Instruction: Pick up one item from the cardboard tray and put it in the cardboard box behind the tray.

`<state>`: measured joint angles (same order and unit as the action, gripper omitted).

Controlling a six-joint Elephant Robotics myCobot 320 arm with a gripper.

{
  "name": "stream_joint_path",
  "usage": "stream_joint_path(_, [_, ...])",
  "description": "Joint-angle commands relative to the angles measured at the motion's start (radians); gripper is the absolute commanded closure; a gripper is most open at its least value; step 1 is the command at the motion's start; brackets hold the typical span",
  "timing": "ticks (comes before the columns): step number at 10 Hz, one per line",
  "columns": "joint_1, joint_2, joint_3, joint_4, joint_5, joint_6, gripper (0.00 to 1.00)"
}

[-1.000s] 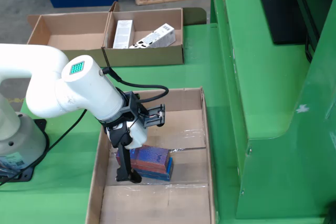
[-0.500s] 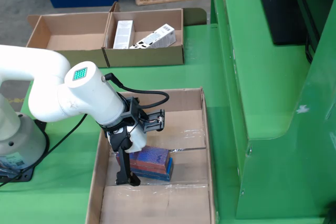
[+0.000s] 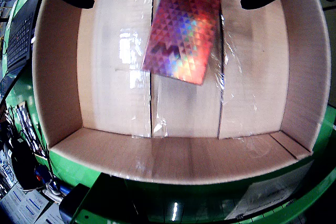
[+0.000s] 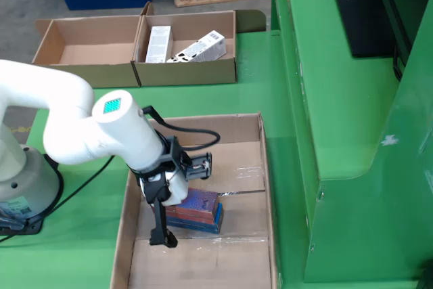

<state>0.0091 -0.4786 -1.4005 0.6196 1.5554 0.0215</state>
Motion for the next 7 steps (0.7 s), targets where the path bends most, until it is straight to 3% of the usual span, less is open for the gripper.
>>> stream_joint_path(1, [0.006, -0.014, 0.001, 0.124, -0.009, -0.002, 0.00])
stream_joint_path(7, [0.003, -0.120, -0.023, 0.183, 0.006, -0.003, 0.00])
